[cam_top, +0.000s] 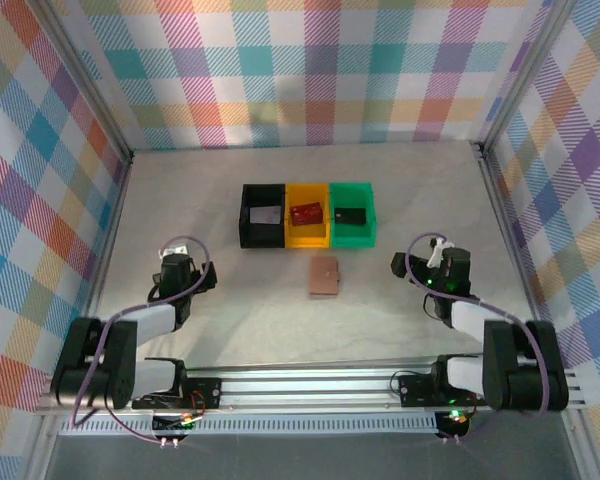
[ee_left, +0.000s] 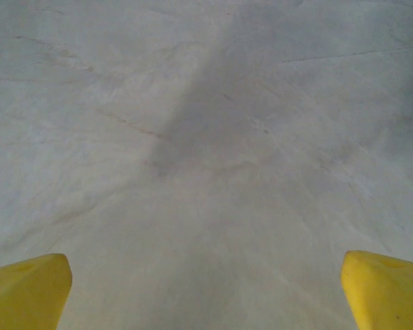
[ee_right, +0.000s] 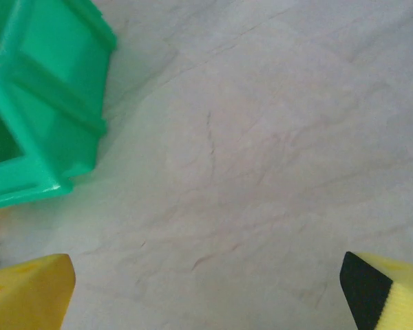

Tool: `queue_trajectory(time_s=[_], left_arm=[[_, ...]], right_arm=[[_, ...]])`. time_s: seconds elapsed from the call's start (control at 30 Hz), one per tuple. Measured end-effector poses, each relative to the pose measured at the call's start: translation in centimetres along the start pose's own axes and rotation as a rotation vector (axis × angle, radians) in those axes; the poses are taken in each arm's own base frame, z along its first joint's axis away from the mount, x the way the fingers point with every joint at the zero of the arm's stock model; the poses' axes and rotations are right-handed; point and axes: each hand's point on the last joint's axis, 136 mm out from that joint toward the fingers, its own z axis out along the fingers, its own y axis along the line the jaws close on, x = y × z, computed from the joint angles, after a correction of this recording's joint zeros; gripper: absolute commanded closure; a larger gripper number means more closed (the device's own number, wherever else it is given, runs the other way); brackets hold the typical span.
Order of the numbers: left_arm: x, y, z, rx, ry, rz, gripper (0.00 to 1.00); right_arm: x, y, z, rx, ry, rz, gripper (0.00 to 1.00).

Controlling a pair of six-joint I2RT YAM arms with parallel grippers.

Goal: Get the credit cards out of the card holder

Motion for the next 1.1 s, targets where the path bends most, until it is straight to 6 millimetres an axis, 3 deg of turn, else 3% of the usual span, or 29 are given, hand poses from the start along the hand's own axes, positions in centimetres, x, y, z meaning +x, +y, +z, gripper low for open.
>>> queue_trajectory(time_s=[0.2,0.37,0.77,1.1], left_arm=[[-1.4,-0.9,2.3,-0.002,-0.048,0.023,0.0],[-3.0,-1.3,3.0,-0.003,-0.111,0.023,0.0],[-6.4,-1.9,2.9,0.001,-0.237,0.011,0.0],[-6.8,-2.0,2.8,0.002,-0.256,0.017,0.0]], right_arm=[[-1.5,-1.2,2.4,0.078,-0.041,-0.108,0.01],[-3.0,-1.6,3.1,0.12,-0.096,-0.176,0.01],[-5.7,-1.8,3.1,0.169,-0.198,-0.255,0.01],[-6.3,-1.7,3.0,0.175,-0.22,-0.27,0.01]])
